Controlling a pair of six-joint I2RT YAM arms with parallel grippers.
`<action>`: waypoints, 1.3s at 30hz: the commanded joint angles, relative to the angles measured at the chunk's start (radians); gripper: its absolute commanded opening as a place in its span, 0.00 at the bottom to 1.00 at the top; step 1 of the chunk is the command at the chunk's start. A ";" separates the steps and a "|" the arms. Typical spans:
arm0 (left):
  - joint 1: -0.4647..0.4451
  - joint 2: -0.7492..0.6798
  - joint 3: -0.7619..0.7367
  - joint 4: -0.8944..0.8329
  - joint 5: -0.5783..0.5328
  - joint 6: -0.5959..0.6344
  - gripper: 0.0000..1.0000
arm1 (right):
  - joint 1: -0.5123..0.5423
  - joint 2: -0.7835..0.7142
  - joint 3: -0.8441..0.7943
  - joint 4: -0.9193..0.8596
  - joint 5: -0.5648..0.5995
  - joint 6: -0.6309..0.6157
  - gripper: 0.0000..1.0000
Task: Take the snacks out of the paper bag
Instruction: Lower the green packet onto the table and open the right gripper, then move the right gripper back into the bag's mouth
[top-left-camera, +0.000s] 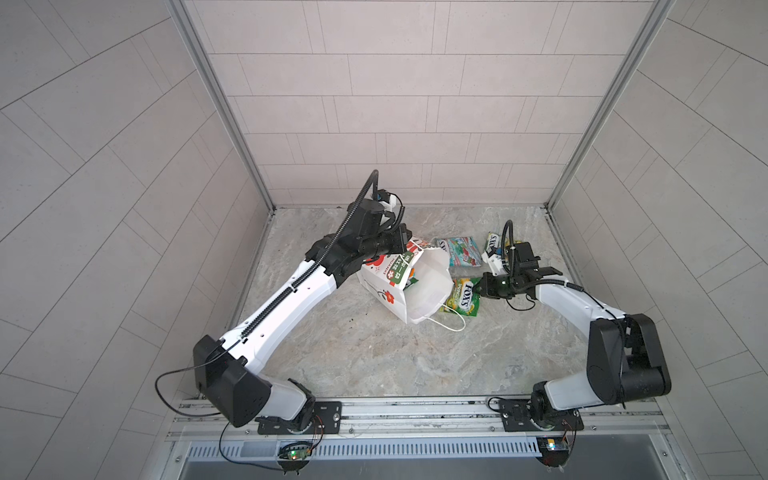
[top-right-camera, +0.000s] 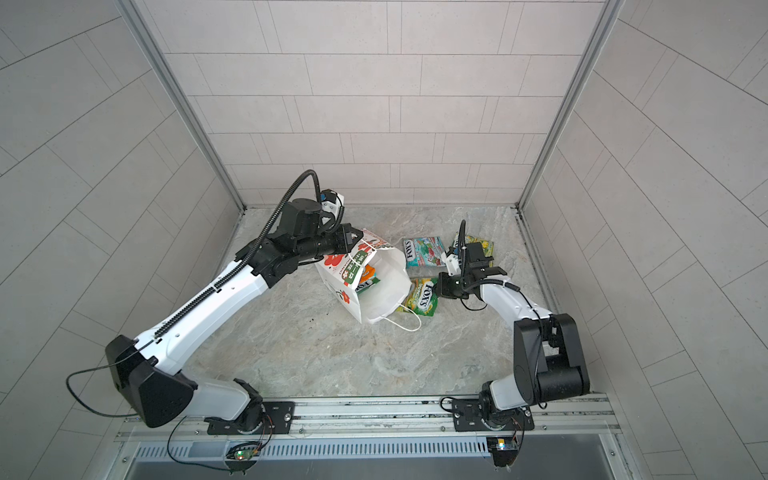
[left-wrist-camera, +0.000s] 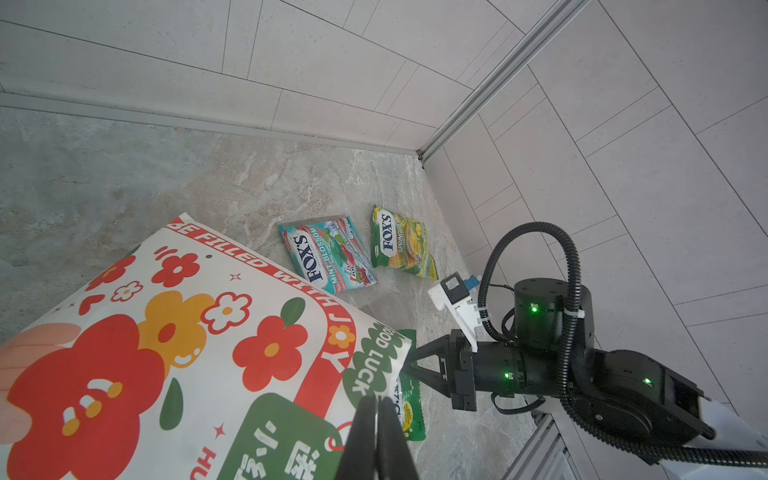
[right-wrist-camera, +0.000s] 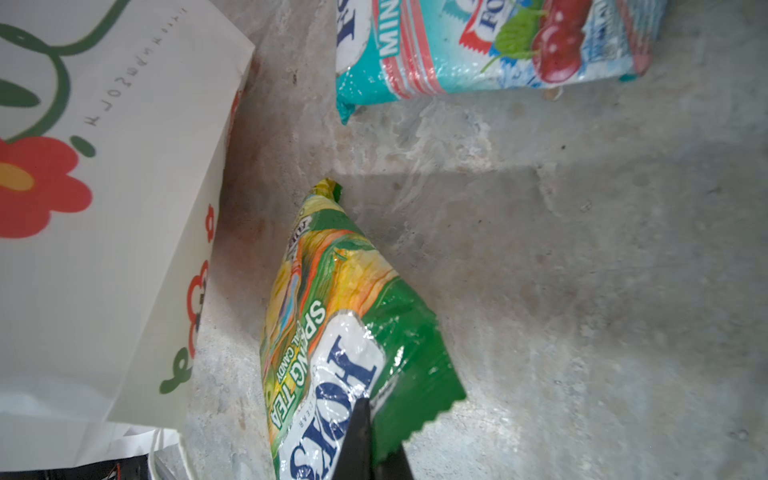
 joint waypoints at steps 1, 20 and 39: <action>-0.002 -0.008 0.012 0.007 0.007 0.011 0.00 | -0.003 0.033 0.046 -0.058 0.071 -0.061 0.01; -0.002 0.004 0.018 0.018 0.036 -0.002 0.00 | -0.003 0.037 0.148 -0.104 0.316 0.016 0.37; -0.002 0.017 0.005 0.079 0.060 -0.030 0.00 | 0.124 -0.462 -0.137 0.278 -0.194 0.358 0.37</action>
